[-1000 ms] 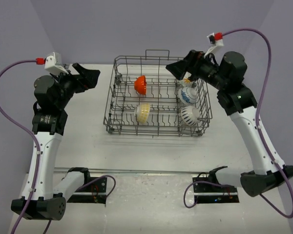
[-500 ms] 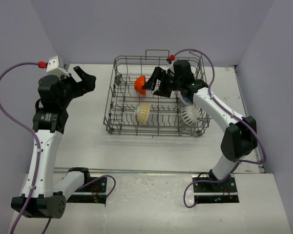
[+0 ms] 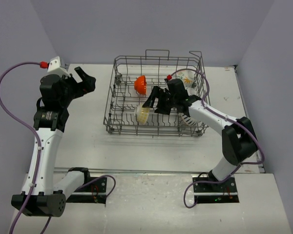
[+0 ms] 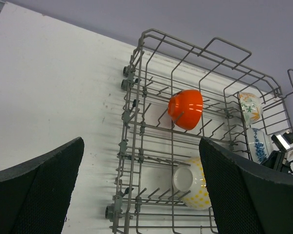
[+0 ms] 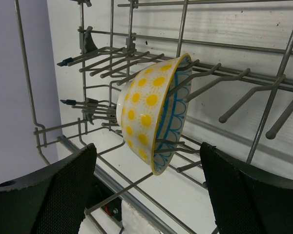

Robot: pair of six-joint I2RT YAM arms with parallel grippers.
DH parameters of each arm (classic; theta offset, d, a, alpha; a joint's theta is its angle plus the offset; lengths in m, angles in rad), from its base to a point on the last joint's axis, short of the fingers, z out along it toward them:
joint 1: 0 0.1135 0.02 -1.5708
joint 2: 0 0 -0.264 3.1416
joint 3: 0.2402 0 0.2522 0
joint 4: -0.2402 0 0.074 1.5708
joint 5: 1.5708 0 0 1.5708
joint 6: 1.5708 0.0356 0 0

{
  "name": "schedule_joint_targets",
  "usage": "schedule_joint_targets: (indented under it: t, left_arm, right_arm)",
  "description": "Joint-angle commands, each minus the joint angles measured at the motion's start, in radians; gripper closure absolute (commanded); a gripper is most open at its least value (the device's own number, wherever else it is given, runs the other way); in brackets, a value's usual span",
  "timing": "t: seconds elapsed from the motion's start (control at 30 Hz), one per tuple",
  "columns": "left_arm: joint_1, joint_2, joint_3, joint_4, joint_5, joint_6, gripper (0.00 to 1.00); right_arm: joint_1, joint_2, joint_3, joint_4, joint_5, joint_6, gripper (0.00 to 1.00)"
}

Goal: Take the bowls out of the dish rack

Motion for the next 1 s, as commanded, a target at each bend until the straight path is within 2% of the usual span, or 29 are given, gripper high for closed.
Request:
schedule_joint_targets:
  t: [0.0, 0.2, 0.33, 0.7, 0.97]
  left_arm:
    - [-0.003, -0.013, 0.045, -0.015, -0.013, 0.031, 0.00]
    - [-0.003, -0.016, 0.040, -0.023, -0.016, 0.037, 0.00]
    - [-0.003, -0.018, 0.037, -0.027, -0.021, 0.045, 0.00]
    - [-0.003, -0.009, 0.033, -0.061, -0.038, 0.056, 0.00]
    - [-0.003, -0.012, 0.022, -0.061, -0.036, 0.057, 0.00]
  right_arm:
    - [0.002, -0.049, -0.008, 0.090, 0.030, 0.015, 0.14]
    - [0.002, -0.009, -0.018, 0.177, -0.025, 0.041, 0.18]
    - [0.002, 0.017, -0.032, 0.241, -0.061, 0.076, 0.26]
    - [0.002, 0.045, -0.107, 0.378, -0.104, 0.164, 0.28]
    - [0.002, 0.034, -0.184, 0.481, -0.119, 0.217, 0.49]
